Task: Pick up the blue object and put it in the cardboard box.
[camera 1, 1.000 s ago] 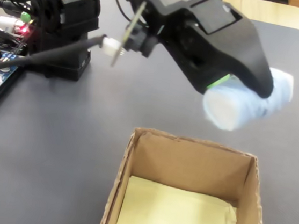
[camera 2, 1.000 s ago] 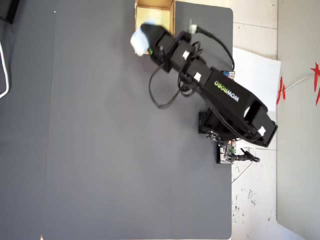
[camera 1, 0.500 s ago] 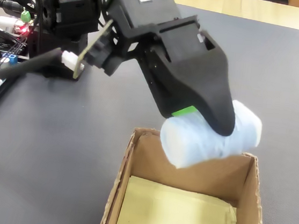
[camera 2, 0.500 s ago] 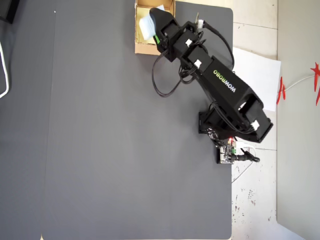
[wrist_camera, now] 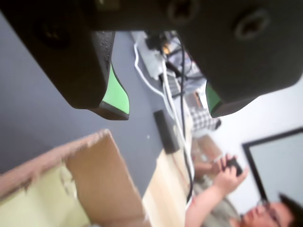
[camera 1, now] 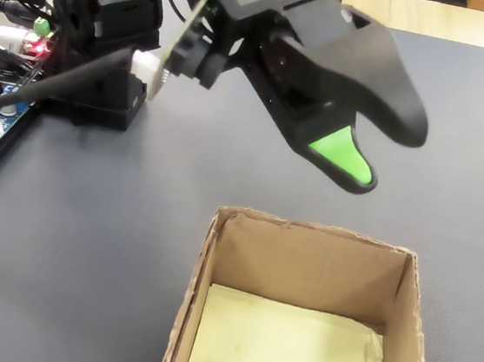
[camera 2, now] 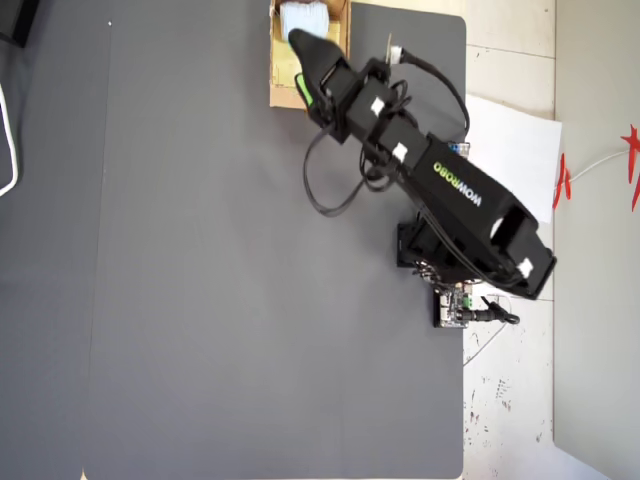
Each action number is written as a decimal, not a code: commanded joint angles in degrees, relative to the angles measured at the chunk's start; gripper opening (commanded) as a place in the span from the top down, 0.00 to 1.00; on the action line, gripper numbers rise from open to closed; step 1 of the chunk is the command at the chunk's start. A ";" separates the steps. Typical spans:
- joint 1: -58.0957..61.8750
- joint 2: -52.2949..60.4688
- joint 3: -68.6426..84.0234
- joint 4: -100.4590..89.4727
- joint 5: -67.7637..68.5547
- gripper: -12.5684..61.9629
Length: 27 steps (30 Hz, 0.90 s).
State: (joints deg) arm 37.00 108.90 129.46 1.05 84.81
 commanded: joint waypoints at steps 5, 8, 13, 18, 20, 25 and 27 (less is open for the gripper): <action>-9.14 8.88 5.98 -17.23 4.04 0.38; -12.39 11.43 10.20 -18.02 3.96 0.38; -18.28 16.17 18.98 -18.28 3.87 0.38; -21.88 20.57 26.89 -18.46 3.78 0.38; -22.94 22.24 30.23 -18.46 3.87 0.38; -25.58 26.37 37.88 -17.84 4.31 0.38; -25.93 26.63 39.64 -17.84 4.31 0.38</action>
State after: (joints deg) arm 11.51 130.61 170.42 -11.25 87.63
